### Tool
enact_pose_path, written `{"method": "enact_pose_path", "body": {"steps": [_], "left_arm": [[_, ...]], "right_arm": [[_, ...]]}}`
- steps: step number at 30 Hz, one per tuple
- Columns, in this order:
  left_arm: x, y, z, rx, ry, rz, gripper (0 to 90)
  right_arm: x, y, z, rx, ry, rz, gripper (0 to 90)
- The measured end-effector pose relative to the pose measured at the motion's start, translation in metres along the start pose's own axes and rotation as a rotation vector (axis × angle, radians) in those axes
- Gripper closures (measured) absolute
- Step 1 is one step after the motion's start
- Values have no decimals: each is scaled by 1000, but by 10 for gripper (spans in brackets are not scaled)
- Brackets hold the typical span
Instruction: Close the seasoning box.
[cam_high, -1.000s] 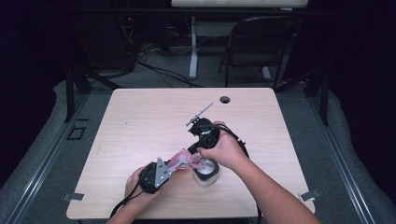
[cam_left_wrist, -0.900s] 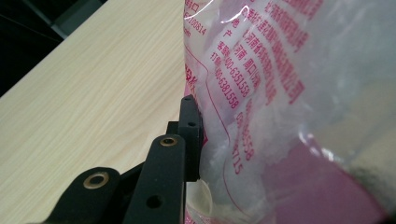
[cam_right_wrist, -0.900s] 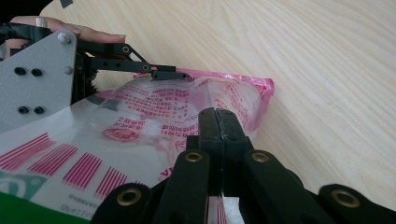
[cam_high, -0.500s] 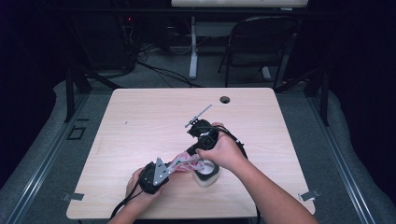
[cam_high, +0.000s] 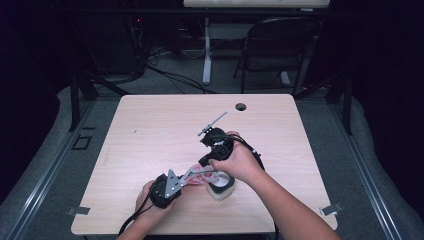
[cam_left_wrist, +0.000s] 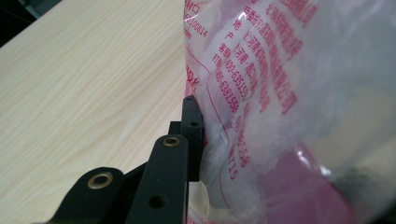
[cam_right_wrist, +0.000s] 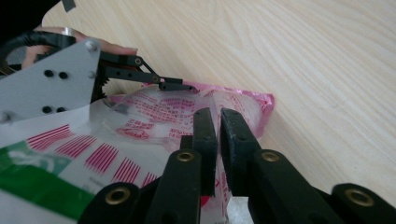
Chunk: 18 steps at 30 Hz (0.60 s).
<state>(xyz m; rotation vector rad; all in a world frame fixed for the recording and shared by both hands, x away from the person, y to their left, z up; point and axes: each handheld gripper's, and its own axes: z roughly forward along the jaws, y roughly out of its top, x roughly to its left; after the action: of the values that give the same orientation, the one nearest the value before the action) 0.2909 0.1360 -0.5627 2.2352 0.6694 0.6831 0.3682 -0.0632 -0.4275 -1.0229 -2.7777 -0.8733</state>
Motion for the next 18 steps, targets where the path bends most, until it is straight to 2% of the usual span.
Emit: {"method": "enact_pose_path", "body": {"steps": [8,11,15,18], "left_arm": [[3,-3,1,-6,-20,-37,797],[5,-4,2,-6,-31,-51,795],[8,-8,3,-2,-58,-85,791],[11,-9,4,-11,-75,-130,791]], "right_arm": [[-3,-1,-9,-55,-5,9,693],[-2,-3,-12,-85,-14,14,671],[-3,-5,-19,-116,-27,6,652],[-3,-7,-22,-141,-28,7,638]]}}
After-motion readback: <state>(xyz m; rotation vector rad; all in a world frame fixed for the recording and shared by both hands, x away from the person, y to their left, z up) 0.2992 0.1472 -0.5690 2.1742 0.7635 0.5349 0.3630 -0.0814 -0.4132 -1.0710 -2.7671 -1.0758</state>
